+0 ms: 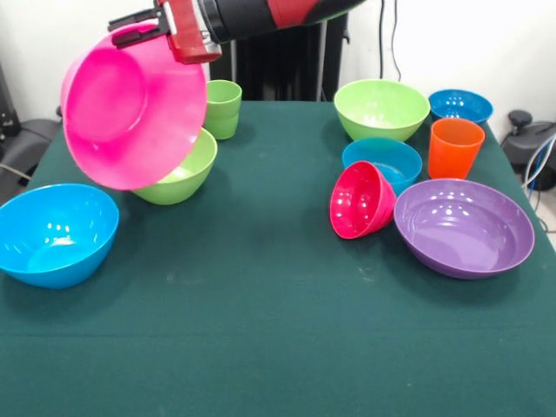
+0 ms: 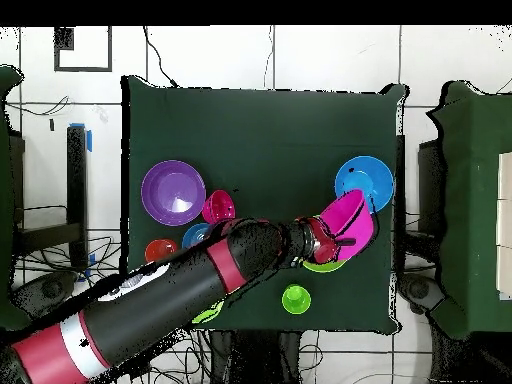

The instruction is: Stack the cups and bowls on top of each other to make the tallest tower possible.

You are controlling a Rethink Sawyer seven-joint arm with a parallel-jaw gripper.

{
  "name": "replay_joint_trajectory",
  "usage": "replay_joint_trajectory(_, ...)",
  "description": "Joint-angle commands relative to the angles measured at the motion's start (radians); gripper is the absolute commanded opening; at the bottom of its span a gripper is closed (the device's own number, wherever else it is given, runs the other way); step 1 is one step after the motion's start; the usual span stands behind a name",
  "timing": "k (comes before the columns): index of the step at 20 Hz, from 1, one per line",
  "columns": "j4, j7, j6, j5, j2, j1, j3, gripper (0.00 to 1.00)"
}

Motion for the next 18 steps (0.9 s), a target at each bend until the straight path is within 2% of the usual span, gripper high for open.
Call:
replay_joint_trajectory(1, -0.126, 0.044, 0.078, -0.038, 0.049, 0.014, 0.135, 0.00)
replay_joint_trajectory(18, -0.168, 0.094, 0.174, -0.073, 0.188, 0.078, -0.019, 0.00)
